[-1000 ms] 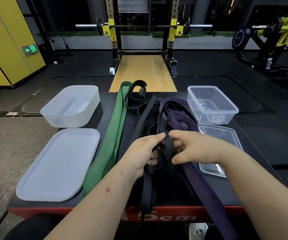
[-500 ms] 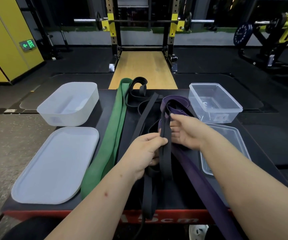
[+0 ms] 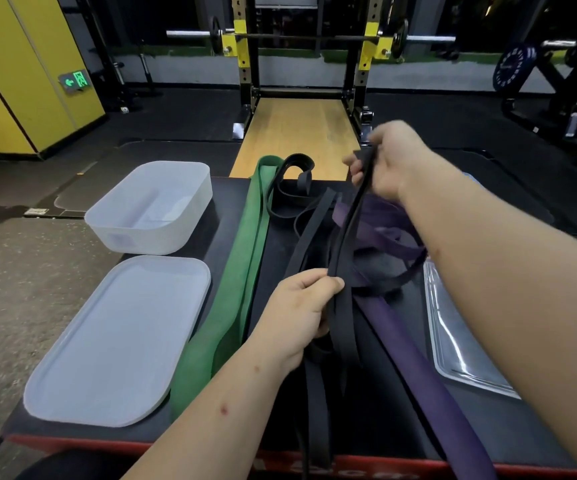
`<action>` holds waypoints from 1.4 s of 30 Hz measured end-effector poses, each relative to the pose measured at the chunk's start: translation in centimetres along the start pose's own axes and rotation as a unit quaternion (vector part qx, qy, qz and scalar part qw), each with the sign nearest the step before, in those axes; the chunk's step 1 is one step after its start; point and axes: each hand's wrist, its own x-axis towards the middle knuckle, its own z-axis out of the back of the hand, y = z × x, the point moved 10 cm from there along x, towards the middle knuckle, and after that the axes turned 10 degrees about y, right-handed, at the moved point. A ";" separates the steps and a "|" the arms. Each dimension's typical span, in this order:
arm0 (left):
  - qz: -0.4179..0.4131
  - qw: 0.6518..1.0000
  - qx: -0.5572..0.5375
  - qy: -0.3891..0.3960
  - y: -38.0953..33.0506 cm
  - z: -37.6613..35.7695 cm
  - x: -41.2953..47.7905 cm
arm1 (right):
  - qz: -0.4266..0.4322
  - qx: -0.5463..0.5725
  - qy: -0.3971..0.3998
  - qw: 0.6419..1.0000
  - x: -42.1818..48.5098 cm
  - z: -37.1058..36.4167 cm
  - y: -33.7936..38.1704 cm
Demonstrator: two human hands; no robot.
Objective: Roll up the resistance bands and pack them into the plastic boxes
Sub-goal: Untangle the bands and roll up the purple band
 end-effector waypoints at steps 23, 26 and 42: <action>0.040 0.999 0.026 -0.013 2.2 0.4 -0.6 | -0.057 -0.180 0.001 0.982 0.4 2.3 -1.7; 0.039 0.999 0.036 -0.010 2.2 0.6 -0.7 | -0.085 -0.171 -0.018 0.981 0.2 3.3 -4.3; -0.029 0.993 -0.104 -0.042 0.8 1.9 2.2 | 0.203 -0.130 -0.002 0.970 7.4 -1.7 6.3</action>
